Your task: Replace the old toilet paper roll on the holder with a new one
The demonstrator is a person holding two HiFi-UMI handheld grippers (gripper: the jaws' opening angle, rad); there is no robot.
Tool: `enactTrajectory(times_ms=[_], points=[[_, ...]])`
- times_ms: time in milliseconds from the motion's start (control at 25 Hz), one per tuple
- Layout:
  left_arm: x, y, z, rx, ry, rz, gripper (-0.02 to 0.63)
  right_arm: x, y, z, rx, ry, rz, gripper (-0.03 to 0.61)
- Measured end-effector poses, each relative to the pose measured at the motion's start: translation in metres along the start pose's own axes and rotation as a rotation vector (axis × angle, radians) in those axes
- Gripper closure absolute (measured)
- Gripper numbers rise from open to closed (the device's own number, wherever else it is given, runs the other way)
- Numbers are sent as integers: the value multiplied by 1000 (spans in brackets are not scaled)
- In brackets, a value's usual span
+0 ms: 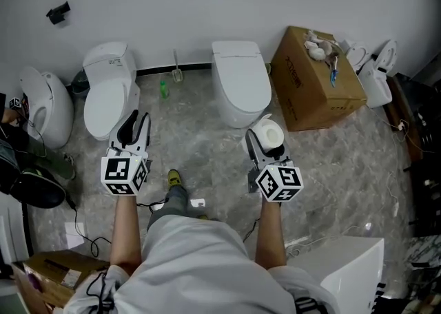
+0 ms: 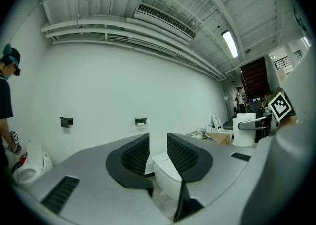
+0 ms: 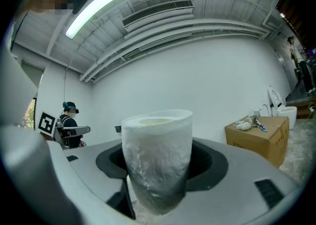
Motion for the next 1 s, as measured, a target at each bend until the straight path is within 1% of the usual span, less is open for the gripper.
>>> enactTrajectory(times_ms=[120, 280, 520, 760, 1000], points=[[-8, -15, 13, 4, 3, -18, 499, -4, -2, 20, -1, -3, -3, 281], [-18, -40, 40, -16, 6, -39, 499, -7, -6, 54, -9, -9, -19, 281], [-25, -86, 88, -44, -2, -49, 499, -2, -19, 118, -43, -1, -88, 281], [-40, -152, 135, -42, -25, -90, 499, 2, -42, 198, -48, -26, -105, 281], [-38, -221, 177, -46, -17, -95, 499, 12, -67, 275, -66, -26, -98, 281]])
Point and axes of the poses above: the fingertips, and each gripper's own axes: z forward along the fingers, y to its right, x out of its top, the point moved 9 cm from there along -z, backward along the fingers, and after that the axes turned 12 degrees about -x, right-handed, at the moved point
